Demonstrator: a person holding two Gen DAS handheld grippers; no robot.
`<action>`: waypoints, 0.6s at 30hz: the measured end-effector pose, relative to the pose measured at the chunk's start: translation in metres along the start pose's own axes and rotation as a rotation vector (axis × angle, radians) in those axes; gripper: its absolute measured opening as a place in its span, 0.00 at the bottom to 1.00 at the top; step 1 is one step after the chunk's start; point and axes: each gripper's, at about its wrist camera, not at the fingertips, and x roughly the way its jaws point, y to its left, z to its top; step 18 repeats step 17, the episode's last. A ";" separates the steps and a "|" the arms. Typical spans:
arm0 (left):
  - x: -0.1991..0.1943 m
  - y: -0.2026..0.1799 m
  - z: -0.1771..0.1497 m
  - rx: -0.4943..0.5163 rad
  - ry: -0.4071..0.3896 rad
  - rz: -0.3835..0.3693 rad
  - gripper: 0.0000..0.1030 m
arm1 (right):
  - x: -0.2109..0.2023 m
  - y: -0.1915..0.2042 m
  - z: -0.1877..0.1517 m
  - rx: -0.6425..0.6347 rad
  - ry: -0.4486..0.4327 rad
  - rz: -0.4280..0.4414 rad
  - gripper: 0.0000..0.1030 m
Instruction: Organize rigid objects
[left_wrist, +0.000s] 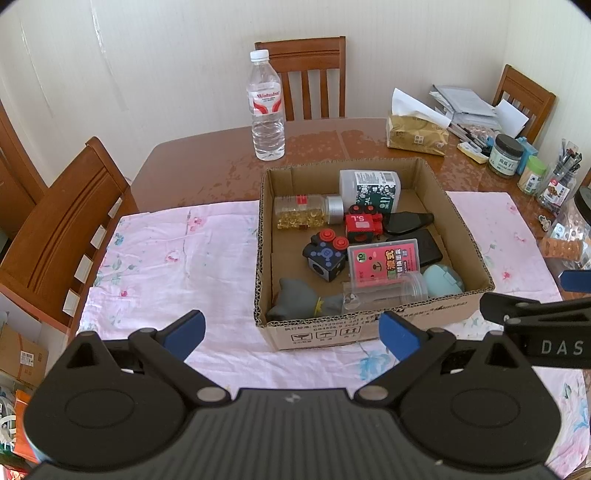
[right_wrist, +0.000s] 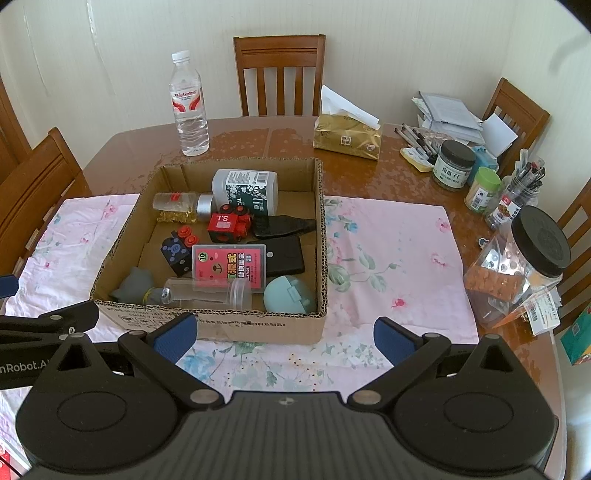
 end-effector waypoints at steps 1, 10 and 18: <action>0.000 0.000 0.000 0.000 0.000 0.000 0.97 | 0.000 0.000 0.000 0.000 0.000 0.000 1.00; 0.000 -0.001 0.000 0.000 0.000 -0.001 0.97 | -0.002 -0.001 -0.001 0.001 -0.002 -0.004 1.00; -0.001 -0.004 0.000 -0.002 0.003 -0.002 0.97 | -0.002 -0.001 -0.001 0.002 -0.001 -0.004 1.00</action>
